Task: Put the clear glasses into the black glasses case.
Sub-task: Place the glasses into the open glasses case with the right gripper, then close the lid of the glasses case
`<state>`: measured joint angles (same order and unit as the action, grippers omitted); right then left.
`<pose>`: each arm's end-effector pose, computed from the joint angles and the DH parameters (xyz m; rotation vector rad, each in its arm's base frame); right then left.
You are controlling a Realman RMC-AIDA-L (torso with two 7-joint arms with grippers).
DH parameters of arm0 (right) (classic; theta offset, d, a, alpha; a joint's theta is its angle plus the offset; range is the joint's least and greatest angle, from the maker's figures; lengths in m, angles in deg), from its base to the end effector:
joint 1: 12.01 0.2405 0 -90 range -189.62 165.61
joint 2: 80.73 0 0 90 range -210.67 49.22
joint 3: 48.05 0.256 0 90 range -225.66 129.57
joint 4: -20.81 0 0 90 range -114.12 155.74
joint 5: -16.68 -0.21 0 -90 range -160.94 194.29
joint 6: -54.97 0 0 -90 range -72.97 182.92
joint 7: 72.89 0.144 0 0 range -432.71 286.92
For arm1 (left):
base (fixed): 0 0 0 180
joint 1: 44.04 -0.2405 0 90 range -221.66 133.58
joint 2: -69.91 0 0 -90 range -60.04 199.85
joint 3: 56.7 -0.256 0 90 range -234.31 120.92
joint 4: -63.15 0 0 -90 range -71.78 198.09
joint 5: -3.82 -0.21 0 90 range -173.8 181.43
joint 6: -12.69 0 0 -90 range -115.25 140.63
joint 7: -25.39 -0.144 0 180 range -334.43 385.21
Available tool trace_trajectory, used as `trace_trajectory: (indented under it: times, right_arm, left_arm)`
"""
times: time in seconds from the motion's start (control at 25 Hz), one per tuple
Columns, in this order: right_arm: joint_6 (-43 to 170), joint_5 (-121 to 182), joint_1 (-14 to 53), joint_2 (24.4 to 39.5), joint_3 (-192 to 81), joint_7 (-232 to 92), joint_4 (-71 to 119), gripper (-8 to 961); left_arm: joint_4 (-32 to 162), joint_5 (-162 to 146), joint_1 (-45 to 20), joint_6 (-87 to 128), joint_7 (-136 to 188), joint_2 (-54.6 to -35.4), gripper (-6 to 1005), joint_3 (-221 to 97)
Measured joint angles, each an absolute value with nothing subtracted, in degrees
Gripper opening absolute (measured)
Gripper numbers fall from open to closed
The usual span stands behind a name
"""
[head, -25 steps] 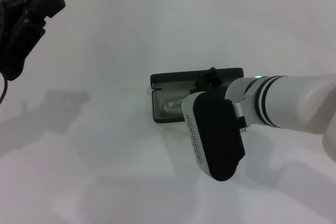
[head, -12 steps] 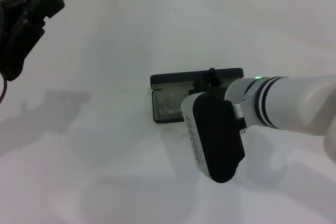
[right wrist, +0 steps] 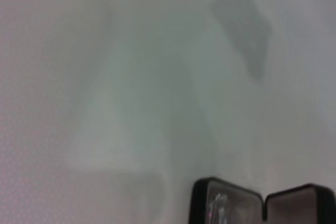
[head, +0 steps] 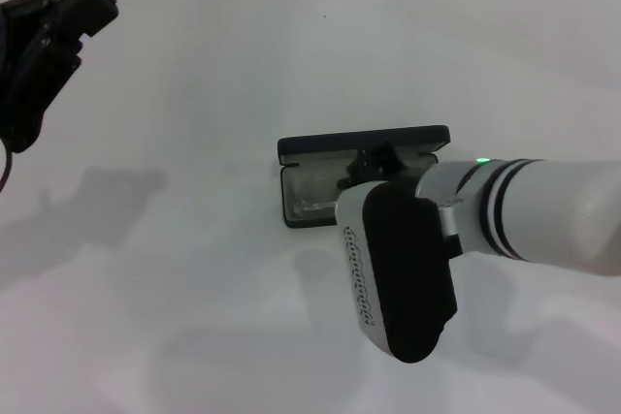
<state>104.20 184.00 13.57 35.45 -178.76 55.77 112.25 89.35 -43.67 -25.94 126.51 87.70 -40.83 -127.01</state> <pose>0.1067 0.2914 -0.1118 -2.4883 -0.8267 -0.4972 -0.2465 0.2605 0.0763 -2.2653 -0.1889 -1.7077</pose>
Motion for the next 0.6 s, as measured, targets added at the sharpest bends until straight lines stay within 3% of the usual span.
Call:
trace_trajectory:
  times: [0.2, 0.6]
  right_arm:
    - [104.54, 175.2, 10.18, 34.97, -175.04, 55.07, 117.41, 164]
    - [128.02, 133.52, 0.75, 34.64, -148.29, 39.76, 127.82, 164]
  left_arm:
    - [89.3, -43.7, -25.99, 126.51, 87.53, -40.63, 57, -127.0]
    - [89.08, -43.96, -26.03, 126.43, 87.3, -40.54, 57, -127.01]
